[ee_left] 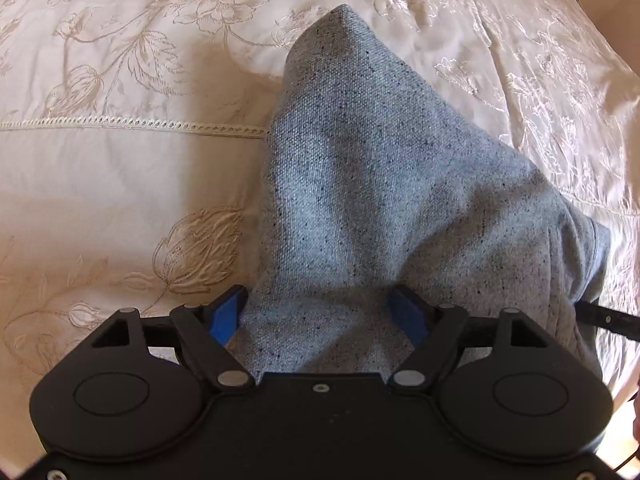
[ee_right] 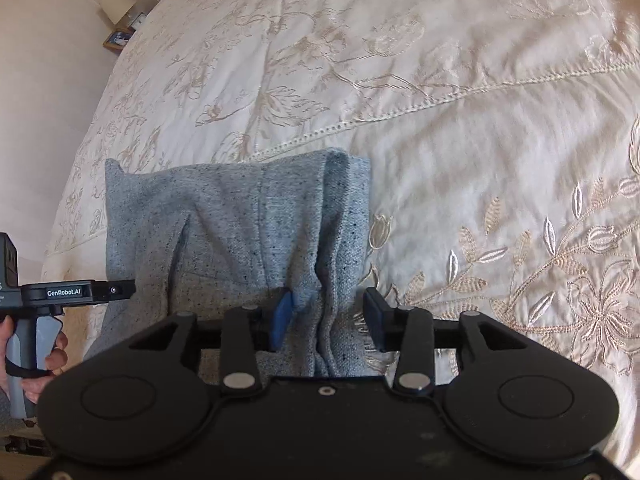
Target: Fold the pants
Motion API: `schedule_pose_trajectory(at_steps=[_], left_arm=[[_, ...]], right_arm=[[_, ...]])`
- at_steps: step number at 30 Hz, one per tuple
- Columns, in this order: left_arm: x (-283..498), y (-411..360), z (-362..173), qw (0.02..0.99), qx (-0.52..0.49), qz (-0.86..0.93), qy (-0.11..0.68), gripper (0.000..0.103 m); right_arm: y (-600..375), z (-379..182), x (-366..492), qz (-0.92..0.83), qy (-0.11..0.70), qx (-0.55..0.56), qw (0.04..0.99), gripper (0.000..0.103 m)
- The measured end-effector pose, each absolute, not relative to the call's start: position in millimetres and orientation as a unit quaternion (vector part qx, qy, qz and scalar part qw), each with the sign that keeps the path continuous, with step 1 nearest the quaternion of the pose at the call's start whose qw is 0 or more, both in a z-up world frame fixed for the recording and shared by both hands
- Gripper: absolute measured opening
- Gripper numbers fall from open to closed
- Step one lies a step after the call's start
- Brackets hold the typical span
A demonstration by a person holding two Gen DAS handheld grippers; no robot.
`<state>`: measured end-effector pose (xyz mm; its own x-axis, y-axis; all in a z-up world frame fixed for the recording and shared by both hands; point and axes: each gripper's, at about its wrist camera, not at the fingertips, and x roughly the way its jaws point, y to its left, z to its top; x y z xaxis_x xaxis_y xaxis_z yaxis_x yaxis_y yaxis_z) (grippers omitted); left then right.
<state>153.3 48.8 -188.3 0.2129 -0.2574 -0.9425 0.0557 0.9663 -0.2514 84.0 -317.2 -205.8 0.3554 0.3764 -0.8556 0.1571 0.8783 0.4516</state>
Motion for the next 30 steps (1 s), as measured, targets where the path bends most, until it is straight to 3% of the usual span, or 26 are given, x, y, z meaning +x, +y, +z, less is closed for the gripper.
schedule_pose_trajectory(at_steps=[3,4,5,7,15,25,27,28,29,30], left_arm=[[149,47,-181,0.775,-0.111,-0.114,0.611,0.027],[145,44,-174,0.782,-0.105,-0.106,0.606,0.020],[141,42,-167,0.791,-0.094,-0.097,0.597,0.017],[131,41,-149,0.806,-0.091,-0.091,0.578,0.016],[124,70,-82,0.842,-0.097,-0.083,0.524,0.009],[201,166,-48,0.870,-0.091,-0.066,0.480,0.010],[218,185,-59,0.868,-0.087,-0.058,0.486,0.016],[228,194,-72,0.862,-0.071,-0.035,0.500,0.028],[235,202,-87,0.856,-0.057,-0.005,0.514,0.029],[239,211,-103,0.846,-0.045,0.033,0.530,0.026]], right_arm=[[-330,-216,81,0.067,0.560,0.294,0.771,0.047],[-332,-218,81,0.078,0.562,0.318,0.760,0.040],[-333,-217,80,0.092,0.562,0.336,0.750,0.023],[-325,-199,77,0.092,0.554,0.294,0.773,0.017],[-273,-116,87,0.136,0.512,0.198,0.824,0.016],[-172,-74,202,0.188,0.462,0.161,0.851,0.016],[-153,-79,227,0.184,0.465,0.173,0.849,0.016],[-143,-86,240,0.174,0.465,0.174,0.850,0.018],[-136,-97,250,0.159,0.470,0.172,0.851,0.025],[-131,-109,259,0.132,0.484,0.164,0.849,0.026]])
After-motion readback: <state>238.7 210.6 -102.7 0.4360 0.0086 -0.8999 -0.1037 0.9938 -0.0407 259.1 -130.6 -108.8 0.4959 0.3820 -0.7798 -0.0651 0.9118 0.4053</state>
